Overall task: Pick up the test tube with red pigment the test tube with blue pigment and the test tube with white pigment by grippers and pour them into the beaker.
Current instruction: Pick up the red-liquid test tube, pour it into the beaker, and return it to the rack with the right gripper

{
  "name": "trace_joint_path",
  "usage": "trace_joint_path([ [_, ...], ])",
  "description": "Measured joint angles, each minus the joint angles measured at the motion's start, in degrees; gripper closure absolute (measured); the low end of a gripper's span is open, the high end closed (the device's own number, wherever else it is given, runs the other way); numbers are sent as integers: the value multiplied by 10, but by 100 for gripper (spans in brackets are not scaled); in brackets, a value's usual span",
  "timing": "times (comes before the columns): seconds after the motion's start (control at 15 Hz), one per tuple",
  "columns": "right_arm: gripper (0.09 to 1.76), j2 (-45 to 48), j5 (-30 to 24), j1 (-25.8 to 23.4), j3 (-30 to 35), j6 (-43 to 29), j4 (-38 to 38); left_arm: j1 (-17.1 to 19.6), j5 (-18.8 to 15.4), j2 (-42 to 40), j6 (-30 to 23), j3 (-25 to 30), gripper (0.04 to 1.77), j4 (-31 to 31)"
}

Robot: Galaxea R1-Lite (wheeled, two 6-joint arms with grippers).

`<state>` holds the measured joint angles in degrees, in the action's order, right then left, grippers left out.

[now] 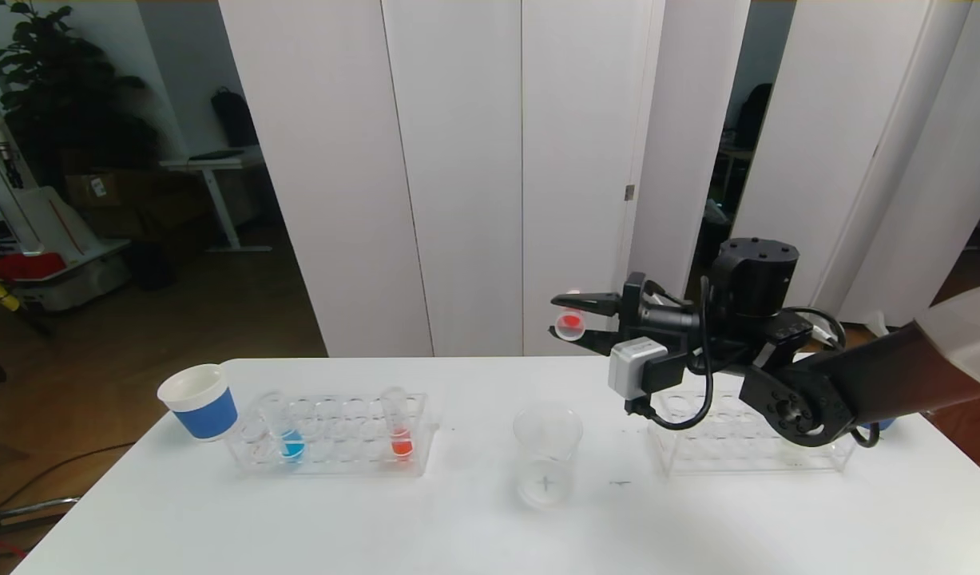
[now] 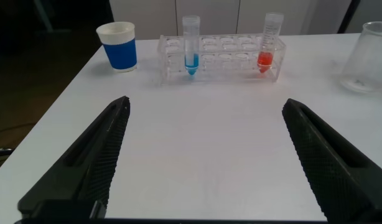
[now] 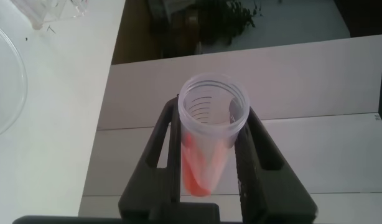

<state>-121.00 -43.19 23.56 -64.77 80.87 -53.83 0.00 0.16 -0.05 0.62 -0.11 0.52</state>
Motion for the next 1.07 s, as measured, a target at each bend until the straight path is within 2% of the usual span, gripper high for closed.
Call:
trace_joint_path([
  [1.07, 127, -34, 10, 17, -28, 62, 0, 0, 0, 0, 0, 0, 6, 0],
])
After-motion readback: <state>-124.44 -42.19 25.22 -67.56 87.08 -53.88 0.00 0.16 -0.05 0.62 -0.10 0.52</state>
